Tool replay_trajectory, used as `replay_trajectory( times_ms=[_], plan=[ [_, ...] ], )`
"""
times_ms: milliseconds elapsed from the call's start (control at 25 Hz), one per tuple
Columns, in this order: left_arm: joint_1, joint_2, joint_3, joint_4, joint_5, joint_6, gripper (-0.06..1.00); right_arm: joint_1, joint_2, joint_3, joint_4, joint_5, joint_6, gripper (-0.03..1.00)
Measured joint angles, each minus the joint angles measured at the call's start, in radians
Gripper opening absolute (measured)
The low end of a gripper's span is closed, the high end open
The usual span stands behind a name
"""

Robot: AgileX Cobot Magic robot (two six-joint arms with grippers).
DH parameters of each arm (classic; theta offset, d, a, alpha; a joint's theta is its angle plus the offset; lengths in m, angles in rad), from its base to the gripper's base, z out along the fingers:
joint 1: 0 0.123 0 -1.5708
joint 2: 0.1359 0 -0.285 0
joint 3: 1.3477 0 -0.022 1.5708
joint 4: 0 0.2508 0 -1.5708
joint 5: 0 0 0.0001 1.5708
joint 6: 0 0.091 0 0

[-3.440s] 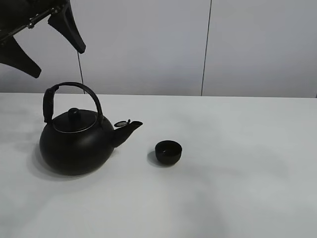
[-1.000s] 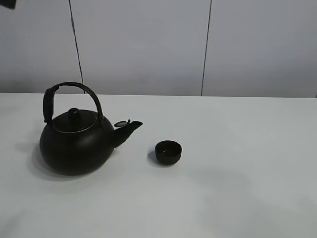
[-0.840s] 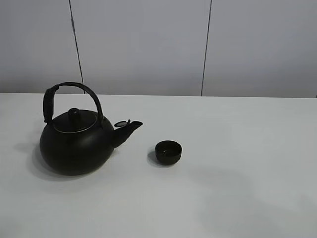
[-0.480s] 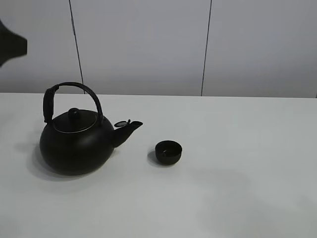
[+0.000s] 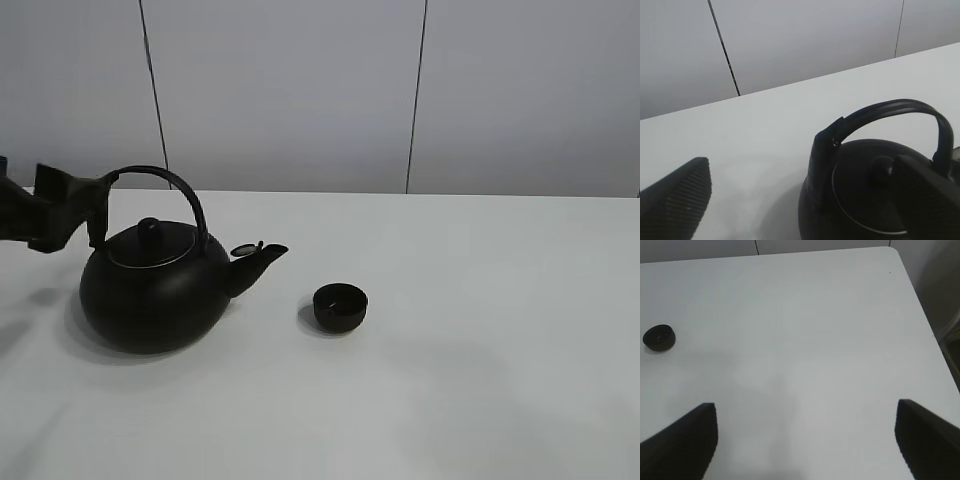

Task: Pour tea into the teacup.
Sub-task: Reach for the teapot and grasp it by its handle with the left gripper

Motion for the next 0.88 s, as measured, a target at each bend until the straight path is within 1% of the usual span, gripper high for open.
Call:
replay_trajectory(
  times_ms=[200,320,760,880],
  plan=[
    [0.0,0.075,0.0,0.002,-0.124,0.0,0.7,0.0,0.0,0.0,0.0,0.0,0.0,0.66],
    [0.0,0.081,0.0,0.002,-0.164,0.0,0.7,0.0,0.0,0.0,0.0,0.0,0.0,0.66],
    [0.0,0.081,0.0,0.002,-0.165,-0.001,0.7,0.0,0.0,0.0,0.0,-0.002,0.0,0.66],
    [0.0,0.081,0.0,0.002,-0.146,-0.001,0.7,0.0,0.0,0.0,0.0,-0.002,0.0,0.66]
  ],
)
